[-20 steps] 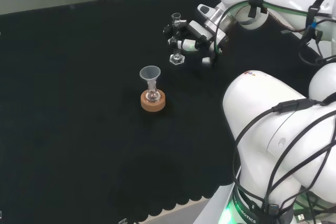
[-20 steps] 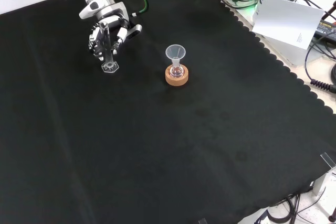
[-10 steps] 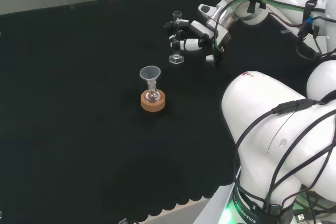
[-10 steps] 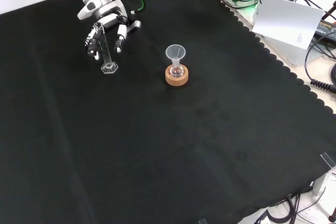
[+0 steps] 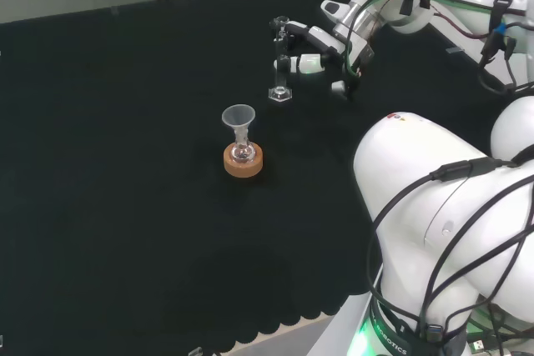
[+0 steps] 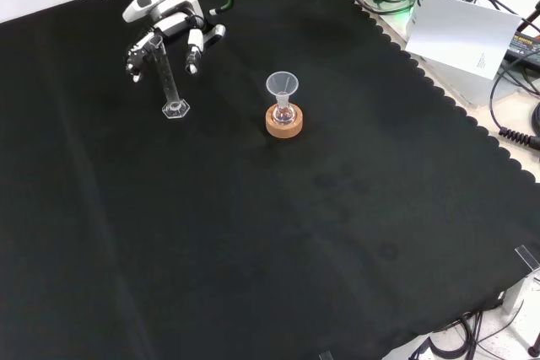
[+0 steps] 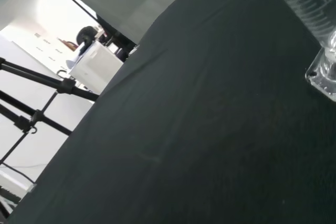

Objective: Put the graduated cylinder back on the table.

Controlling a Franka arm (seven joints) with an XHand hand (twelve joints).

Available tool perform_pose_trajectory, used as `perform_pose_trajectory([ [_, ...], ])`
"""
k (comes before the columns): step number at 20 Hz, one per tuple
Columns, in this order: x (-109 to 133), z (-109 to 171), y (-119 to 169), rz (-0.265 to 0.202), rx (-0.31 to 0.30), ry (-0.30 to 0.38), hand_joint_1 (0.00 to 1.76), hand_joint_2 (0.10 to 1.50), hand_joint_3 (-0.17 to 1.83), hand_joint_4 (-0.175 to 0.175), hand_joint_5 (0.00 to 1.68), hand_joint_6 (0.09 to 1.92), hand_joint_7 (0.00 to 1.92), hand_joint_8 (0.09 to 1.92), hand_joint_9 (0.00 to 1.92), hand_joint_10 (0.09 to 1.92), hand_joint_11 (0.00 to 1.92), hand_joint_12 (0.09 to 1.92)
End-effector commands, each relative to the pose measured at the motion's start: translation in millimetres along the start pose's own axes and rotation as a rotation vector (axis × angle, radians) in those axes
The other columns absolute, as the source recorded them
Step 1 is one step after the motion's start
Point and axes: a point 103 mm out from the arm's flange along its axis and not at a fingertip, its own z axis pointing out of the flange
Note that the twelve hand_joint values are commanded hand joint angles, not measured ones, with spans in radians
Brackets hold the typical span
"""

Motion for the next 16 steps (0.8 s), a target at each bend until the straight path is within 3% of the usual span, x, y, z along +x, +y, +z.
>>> perform_pose_trajectory([
  [1, 16.2, -29.2, -17.2, 0.085, -0.066, -0.104, 0.72, 0.90, -0.17, -0.035, 0.19, 0.09, 0.00, 0.53, 0.46, 0.09, 0.03, 1.44],
  [5, 35.9, -58.3, -34.8, 0.139, -0.156, -0.157, 0.71, 0.90, -0.17, -0.039, 0.20, 0.09, 0.00, 0.56, 0.46, 0.09, 0.02, 1.45],
  [9, 68.1, -86.2, -55.8, 0.166, -0.150, -0.252, 0.71, 0.90, -0.17, -0.042, 0.23, 0.09, 0.03, 0.62, 0.50, 0.09, 0.05, 1.45],
  [12, 94.5, -100.8, -71.2, 0.199, -0.112, -0.319, 0.72, 0.90, -0.17, -0.040, 0.26, 0.09, 0.05, 0.64, 0.50, 0.09, 0.05, 1.45],
  [16, 127.3, -113.3, -89.4, 0.217, -0.103, -0.375, 0.72, 0.91, -0.17, -0.039, 0.29, 0.09, 0.07, 0.67, 0.49, 0.12, 0.06, 1.44],
])
